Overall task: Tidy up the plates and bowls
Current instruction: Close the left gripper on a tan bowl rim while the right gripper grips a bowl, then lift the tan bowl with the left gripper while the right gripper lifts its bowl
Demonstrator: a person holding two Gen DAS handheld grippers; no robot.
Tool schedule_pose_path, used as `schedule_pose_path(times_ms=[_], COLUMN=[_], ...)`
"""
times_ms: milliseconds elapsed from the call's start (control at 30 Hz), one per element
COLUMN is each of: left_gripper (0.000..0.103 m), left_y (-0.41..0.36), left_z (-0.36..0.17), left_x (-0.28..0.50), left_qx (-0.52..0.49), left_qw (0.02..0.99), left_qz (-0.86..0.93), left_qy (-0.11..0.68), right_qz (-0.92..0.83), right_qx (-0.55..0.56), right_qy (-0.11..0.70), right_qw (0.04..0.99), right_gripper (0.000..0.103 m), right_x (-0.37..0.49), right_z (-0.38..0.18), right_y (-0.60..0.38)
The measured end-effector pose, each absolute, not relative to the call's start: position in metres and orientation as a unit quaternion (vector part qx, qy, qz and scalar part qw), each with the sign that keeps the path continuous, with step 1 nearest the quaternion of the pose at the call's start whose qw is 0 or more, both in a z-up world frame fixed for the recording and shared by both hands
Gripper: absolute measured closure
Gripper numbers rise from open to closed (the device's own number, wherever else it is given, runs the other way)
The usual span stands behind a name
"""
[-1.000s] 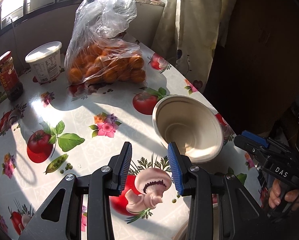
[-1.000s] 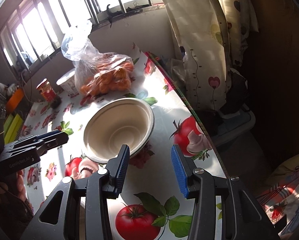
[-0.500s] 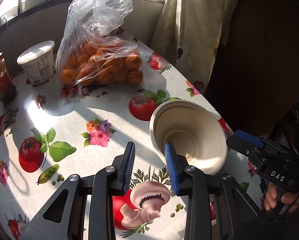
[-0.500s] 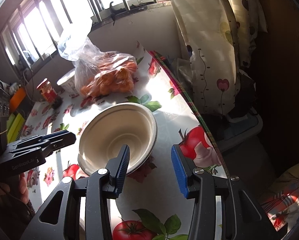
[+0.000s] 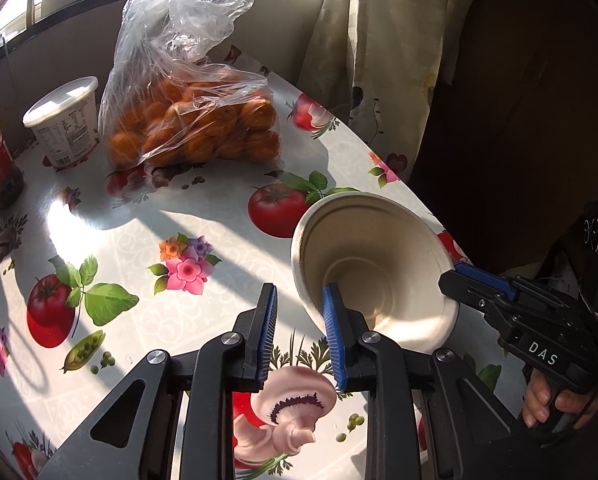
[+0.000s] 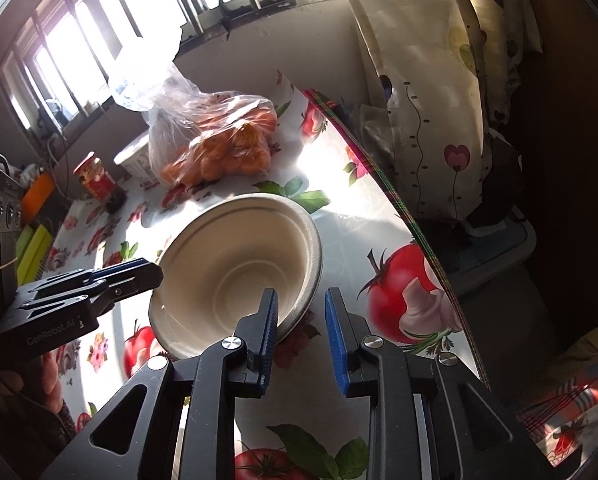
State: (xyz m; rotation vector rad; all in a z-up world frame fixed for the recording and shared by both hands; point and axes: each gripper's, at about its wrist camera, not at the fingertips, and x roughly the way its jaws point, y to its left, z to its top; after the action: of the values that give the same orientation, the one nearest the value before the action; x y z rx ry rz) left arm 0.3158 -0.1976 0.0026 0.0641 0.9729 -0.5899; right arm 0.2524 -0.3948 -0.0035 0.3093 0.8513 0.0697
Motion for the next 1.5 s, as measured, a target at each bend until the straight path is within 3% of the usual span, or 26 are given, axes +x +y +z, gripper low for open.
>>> schedule_pose_path(times_ms=[300, 1500], left_gripper=[0.09, 0.09], left_y=[-0.2, -0.194], left_z=[-0.001, 0.013], left_x=[0.318, 0.295], left_qx=[0.036, 0.033], left_qw=[0.838, 0.846], left_qz=[-0.28, -0.282], left_qy=[0.466, 0.451], right_qz=[0.04, 0.037], right_qx=[0.148, 0.142], right_qy=[0.411, 0.394], right_qw=[0.899, 0.907], right_gripper=[0.082, 0.084], right_x=[0.253, 0.236], right_z=[-0.004, 0.012], right_y=[-0.391, -0.388])
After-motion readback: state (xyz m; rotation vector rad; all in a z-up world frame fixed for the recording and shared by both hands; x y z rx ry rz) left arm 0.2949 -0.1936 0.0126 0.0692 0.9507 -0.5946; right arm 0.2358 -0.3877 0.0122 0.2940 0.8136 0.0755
